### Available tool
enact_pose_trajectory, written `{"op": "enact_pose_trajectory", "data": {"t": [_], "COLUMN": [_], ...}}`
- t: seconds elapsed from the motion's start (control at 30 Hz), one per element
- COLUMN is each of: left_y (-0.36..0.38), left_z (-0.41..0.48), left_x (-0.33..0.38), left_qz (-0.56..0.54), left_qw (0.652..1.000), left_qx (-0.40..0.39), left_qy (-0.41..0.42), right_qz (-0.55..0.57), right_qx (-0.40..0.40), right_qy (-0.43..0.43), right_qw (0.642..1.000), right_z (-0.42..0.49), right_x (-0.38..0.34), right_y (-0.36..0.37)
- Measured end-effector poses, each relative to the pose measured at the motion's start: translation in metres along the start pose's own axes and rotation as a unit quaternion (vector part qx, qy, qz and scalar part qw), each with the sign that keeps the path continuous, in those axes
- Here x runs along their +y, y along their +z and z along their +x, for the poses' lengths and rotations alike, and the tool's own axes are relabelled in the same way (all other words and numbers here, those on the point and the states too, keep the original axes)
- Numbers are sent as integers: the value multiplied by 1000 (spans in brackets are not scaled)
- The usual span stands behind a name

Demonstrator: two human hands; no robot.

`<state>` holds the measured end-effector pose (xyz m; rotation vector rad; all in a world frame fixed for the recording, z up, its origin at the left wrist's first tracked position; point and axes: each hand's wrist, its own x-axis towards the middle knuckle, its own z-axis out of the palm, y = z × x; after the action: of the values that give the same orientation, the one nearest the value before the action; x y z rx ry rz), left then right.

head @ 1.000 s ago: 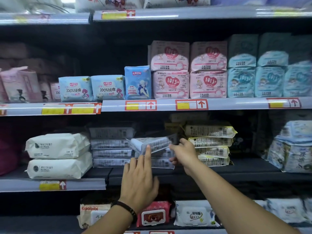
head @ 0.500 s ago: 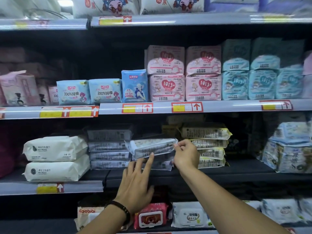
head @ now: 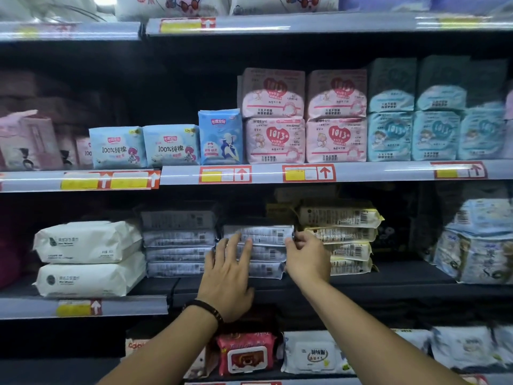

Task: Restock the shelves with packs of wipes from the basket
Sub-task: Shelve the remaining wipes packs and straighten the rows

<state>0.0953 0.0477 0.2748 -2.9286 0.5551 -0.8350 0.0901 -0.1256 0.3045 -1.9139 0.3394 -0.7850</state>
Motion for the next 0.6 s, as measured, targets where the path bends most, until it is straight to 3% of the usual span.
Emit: {"op": "enact_pose_trajectory", "data": {"t": [0.1,0.33,0.6], "left_y": [7,9,-4], "left_z": [4,20,26], "left_x": [-3,-7,-6], "left_qz": [-10,14,46], "left_qw": [999,998,998], "left_qx": [29,47,31], "left_qy": [25,47,25], "right_qz": [-16,143,142], "right_qx": [-48,-153,-262], "right_qy": [19,79,96], "right_qw": [999,975,950], "right_z": [-5,-21,-7], "right_x": [3,7,1], "right_y": [6,24,14]}}
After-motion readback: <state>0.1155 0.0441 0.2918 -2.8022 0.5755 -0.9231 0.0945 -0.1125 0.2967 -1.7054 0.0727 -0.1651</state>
